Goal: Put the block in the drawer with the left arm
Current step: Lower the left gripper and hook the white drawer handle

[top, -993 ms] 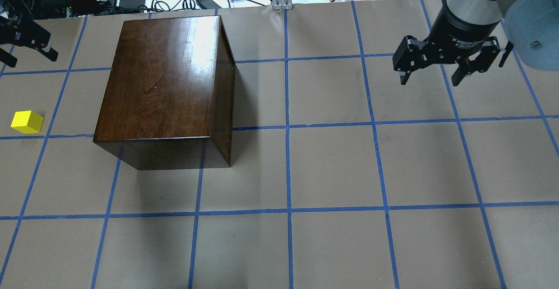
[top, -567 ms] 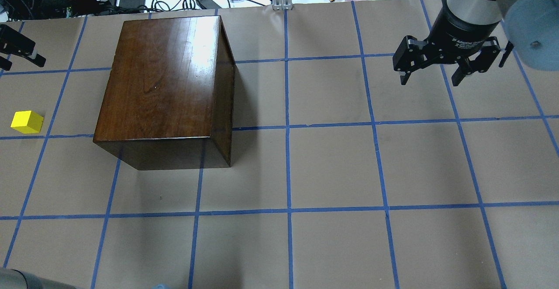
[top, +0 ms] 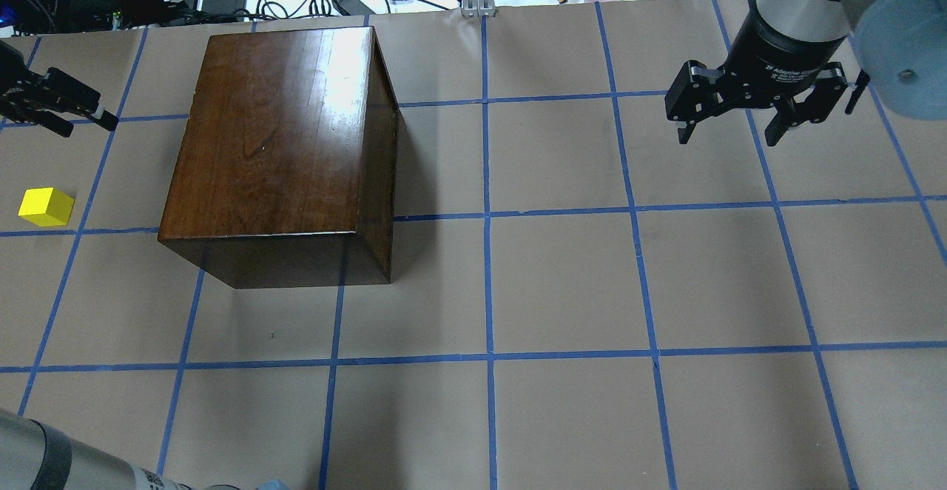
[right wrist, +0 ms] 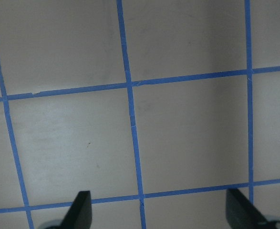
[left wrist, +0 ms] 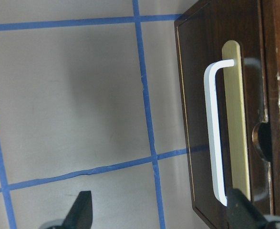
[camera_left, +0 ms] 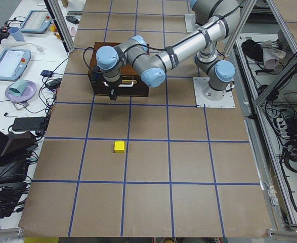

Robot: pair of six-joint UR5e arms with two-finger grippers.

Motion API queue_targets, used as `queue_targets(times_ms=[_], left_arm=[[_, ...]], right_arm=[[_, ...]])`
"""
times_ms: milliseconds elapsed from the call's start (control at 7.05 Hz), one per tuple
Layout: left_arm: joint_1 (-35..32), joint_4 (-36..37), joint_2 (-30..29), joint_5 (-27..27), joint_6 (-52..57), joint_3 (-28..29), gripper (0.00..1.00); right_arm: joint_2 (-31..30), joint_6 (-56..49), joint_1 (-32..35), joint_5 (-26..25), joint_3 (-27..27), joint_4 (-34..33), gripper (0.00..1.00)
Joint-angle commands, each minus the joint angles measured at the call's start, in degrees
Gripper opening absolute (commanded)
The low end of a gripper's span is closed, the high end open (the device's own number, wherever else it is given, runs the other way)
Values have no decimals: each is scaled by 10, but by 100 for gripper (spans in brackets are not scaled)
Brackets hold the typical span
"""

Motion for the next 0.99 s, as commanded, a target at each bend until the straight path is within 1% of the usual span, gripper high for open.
queue_targets(times_ms=[0, 284, 851], left_arm=[[-6, 1, -17, -31, 14, -26, 100], [-21, 9, -27, -40, 17, -34, 100], [-23, 11, -54, -58, 25, -34, 100]], right_arm=[[0, 0, -1, 0, 0, 0, 100], [0, 0, 0, 0, 0, 0, 100], [0, 0, 0, 0, 0, 0, 100]])
